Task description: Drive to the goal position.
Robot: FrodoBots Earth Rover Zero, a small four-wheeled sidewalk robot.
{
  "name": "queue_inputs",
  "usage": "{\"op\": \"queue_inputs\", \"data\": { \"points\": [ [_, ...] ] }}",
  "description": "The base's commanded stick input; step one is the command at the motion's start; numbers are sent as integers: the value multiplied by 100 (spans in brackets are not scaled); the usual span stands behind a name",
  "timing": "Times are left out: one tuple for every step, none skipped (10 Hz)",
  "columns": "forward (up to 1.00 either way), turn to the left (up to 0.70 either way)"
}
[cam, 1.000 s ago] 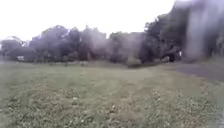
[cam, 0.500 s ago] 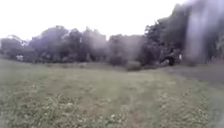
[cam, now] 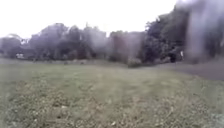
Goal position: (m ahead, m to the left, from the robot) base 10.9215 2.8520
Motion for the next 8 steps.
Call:
{"op": "queue_inputs", "data": {
  "points": [
    [45,0],
    [45,0],
    [45,0],
    [45,0],
    [45,0],
    [45,0],
    [45,0],
    [45,0]
  ]
}}
